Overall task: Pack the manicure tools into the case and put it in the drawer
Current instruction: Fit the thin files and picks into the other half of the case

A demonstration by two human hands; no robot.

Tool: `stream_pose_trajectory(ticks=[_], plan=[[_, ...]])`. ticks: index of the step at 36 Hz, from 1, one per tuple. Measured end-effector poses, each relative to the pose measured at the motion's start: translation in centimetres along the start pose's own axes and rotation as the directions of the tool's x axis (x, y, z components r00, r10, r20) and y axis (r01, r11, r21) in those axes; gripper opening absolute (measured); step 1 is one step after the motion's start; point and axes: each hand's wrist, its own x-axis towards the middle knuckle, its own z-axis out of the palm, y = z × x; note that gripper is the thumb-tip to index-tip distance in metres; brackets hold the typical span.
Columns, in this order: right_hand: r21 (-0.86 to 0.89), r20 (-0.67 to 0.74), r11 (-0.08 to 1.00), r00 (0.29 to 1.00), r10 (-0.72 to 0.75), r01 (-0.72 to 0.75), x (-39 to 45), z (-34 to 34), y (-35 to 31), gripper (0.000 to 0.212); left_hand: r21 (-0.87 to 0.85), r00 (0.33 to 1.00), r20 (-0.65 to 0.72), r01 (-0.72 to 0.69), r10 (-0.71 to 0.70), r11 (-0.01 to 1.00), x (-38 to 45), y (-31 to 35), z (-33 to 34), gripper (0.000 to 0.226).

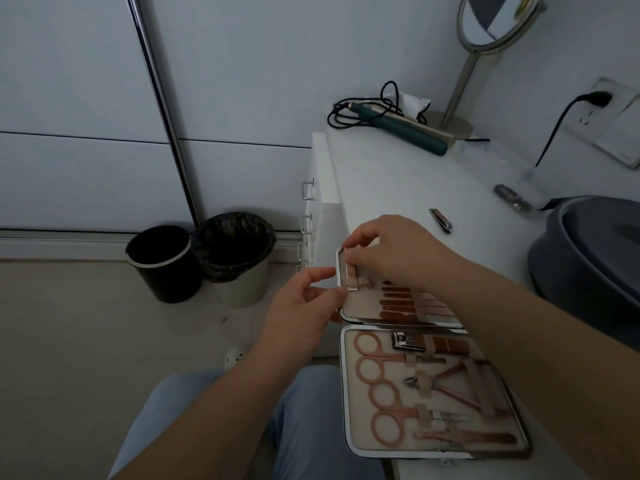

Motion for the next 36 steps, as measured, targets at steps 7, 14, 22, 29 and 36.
stream_pose_trajectory(ticks=[7, 14, 22, 29, 36], plan=[[-0.038, -0.087, 0.997, 0.993, -0.075, 0.072, -1.5, 0.7, 0.4, 0.019, -0.007, 1.0, -0.003, 0.004, -0.004, 1.0, -0.1, 0.3, 0.2, 0.025], [-0.066, -0.106, 0.993, 0.989, -0.103, 0.097, -2.3, 1.0, 0.1, 0.014, -0.018, 1.0, -0.028, 0.008, -0.008, 1.0, -0.4, 0.9, 0.4, 0.027], [-0.059, -0.109, 0.994, 0.989, -0.099, 0.093, -2.6, 1.1, 0.2, 0.015, -0.013, 0.999, -0.052, 0.014, -0.015, 1.0, -0.2, 0.8, 0.6, 0.028], [0.027, -0.179, 0.993, 0.978, -0.106, 0.113, -2.6, 0.7, 1.3, 0.018, -0.015, 0.998, -0.056, 0.01, -0.01, 1.0, 0.0, 0.7, 0.7, 0.027], [0.121, -0.506, 0.966, 0.824, 0.256, -0.227, -0.6, -2.2, 8.2, 0.024, 0.021, 0.999, -0.039, 0.009, -0.008, 1.0, 0.1, 0.9, 0.4, 0.026]])
